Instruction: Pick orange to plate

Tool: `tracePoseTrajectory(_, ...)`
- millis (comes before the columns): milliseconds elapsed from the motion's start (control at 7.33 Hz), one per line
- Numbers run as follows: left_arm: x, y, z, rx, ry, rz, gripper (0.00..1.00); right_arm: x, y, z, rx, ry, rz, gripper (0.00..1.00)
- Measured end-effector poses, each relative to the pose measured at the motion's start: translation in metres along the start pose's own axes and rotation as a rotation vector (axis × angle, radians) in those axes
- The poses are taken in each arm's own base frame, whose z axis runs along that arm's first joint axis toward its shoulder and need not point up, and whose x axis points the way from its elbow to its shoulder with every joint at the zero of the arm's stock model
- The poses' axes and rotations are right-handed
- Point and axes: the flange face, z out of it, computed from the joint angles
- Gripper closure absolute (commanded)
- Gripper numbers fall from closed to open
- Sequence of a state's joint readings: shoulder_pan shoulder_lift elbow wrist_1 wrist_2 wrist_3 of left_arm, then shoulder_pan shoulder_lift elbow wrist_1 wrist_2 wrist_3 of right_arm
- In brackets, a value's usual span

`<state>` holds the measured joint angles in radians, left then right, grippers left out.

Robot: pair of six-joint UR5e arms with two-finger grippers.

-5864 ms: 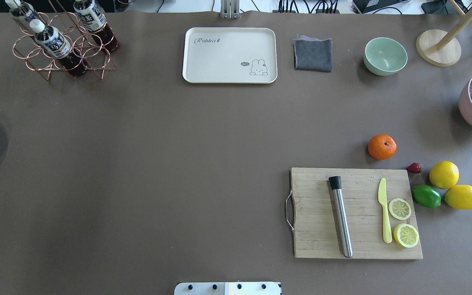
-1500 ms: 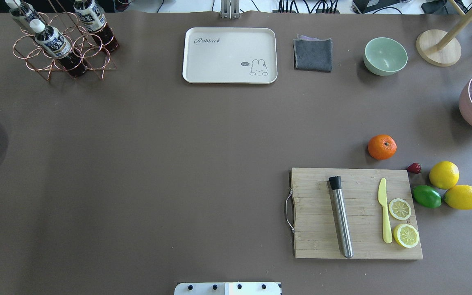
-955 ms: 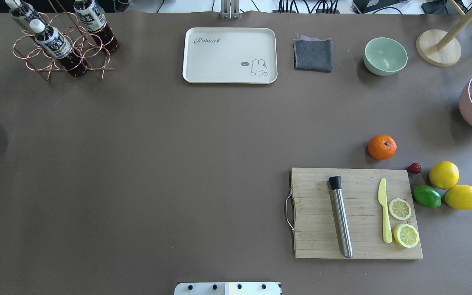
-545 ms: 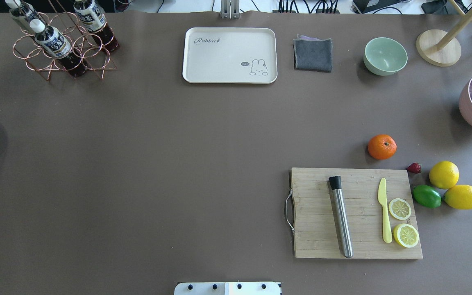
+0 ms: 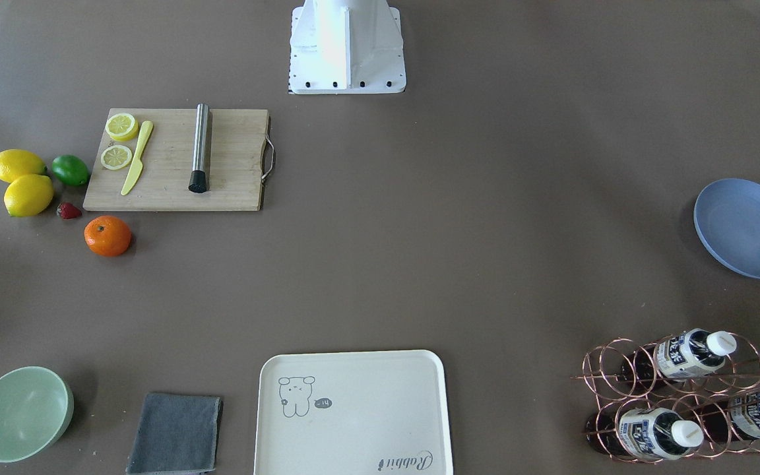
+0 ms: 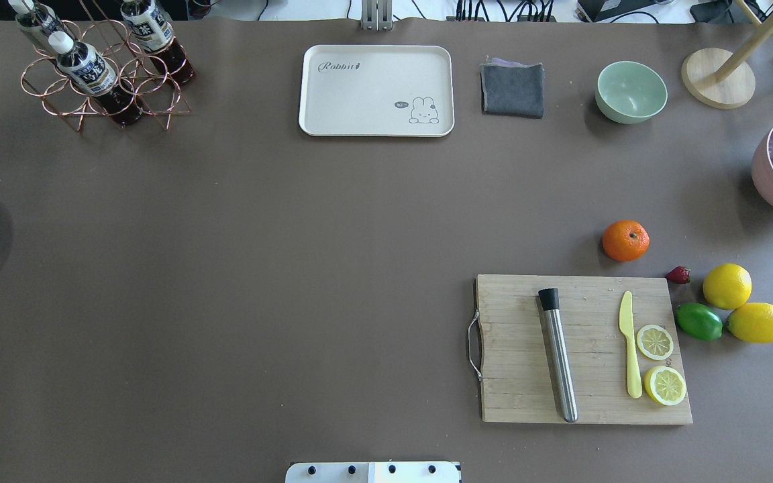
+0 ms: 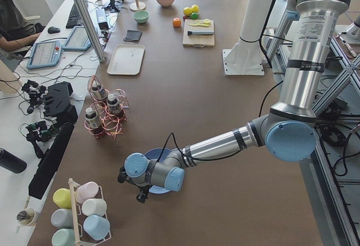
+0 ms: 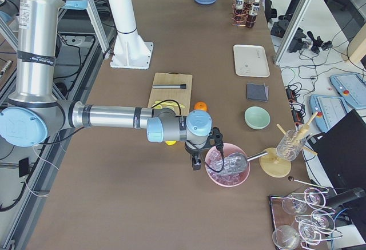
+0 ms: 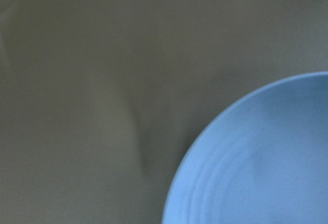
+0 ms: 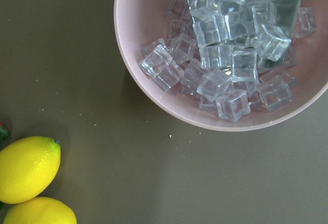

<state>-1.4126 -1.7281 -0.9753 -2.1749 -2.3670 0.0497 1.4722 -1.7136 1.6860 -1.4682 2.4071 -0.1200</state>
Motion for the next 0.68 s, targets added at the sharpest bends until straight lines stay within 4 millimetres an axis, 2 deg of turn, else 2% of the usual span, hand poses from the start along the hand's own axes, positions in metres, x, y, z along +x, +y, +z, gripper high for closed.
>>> tracePoseTrajectory(409, -0.0032, 0.0018, 0.0065, -0.014, 0.001, -0.009, 0.18, -0.0037, -0.0027, 0.0018, -0.004, -0.001, -0.009, 0.0)
tracePoseTrajectory(682, -0.0039, 0.003, 0.0108, -0.023, 0.002, -0.014, 0.26, -0.0051, -0.004, 0.0028, -0.006, -0.001, -0.008, 0.0)
